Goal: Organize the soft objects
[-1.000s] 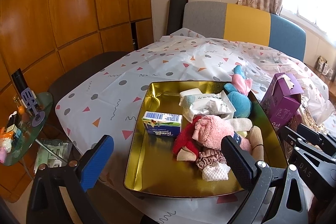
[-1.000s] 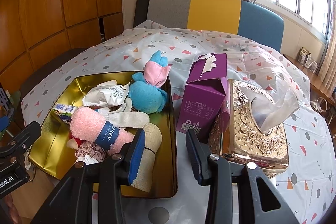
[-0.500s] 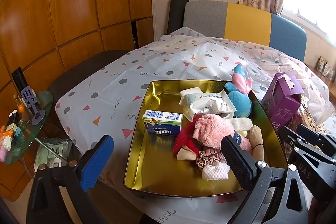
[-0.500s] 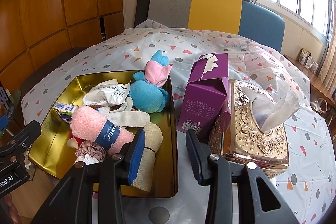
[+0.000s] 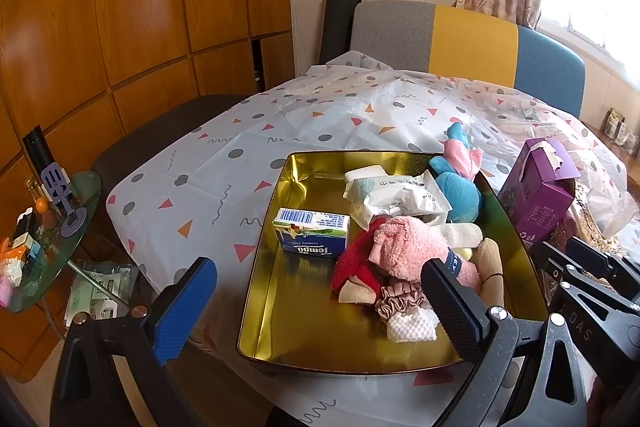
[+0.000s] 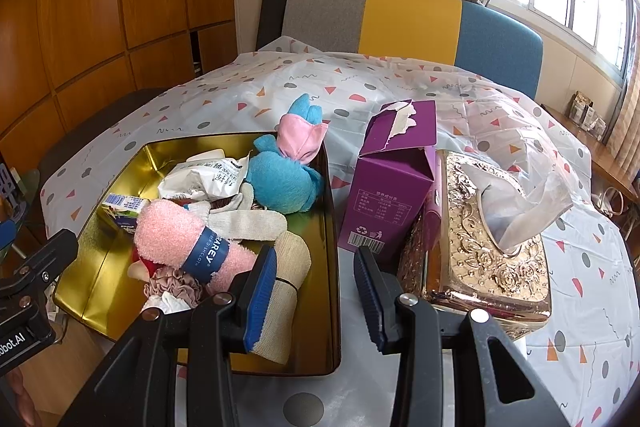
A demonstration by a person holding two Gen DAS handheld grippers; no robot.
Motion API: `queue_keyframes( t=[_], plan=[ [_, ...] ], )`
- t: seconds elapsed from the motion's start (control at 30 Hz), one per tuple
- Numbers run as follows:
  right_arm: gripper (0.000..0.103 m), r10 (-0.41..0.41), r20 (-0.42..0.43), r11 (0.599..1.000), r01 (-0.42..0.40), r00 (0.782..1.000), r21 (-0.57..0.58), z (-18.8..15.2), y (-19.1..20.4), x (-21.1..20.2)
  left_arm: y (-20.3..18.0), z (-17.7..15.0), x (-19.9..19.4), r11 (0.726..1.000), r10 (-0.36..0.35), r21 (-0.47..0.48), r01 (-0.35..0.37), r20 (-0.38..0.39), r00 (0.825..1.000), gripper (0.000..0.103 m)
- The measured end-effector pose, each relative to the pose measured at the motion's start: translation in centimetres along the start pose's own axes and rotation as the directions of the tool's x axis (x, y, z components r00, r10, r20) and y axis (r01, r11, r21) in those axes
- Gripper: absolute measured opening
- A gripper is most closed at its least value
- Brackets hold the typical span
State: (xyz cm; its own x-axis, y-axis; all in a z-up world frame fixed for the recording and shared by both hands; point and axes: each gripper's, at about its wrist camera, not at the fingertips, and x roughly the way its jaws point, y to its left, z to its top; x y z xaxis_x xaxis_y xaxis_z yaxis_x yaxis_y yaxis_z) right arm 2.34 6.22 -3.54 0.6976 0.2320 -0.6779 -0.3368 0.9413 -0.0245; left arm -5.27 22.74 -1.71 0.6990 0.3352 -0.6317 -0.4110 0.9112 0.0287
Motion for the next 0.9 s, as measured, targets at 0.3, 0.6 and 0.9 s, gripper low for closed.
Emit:
queue_keyframes(
  t=[0.3,0.6,0.9],
  plan=[
    [0.040,0.000,0.000,1.000,0.000,1.000,-0.001,-0.02,0.01,-0.03,0.20,-0.01,-0.05,1.000,0.002,-0.003,-0.002,0.004,1.000,0.103],
    [0.040,0.000,0.001,1.000,0.000,1.000,-0.001,-0.06,0.00,-0.11,0.15,-0.03,0.00,1.000,0.004,-0.002,-0.004,0.002,1.000,0.103],
    [0.040,-0.002,0.000,1.000,0.002,1.000,-0.002,-0.06,0.03,-0.11,0.04,-0.08,0.01,1.000,0.004,0.003,-0.004,0.001,1.000,0.103]
  ],
)
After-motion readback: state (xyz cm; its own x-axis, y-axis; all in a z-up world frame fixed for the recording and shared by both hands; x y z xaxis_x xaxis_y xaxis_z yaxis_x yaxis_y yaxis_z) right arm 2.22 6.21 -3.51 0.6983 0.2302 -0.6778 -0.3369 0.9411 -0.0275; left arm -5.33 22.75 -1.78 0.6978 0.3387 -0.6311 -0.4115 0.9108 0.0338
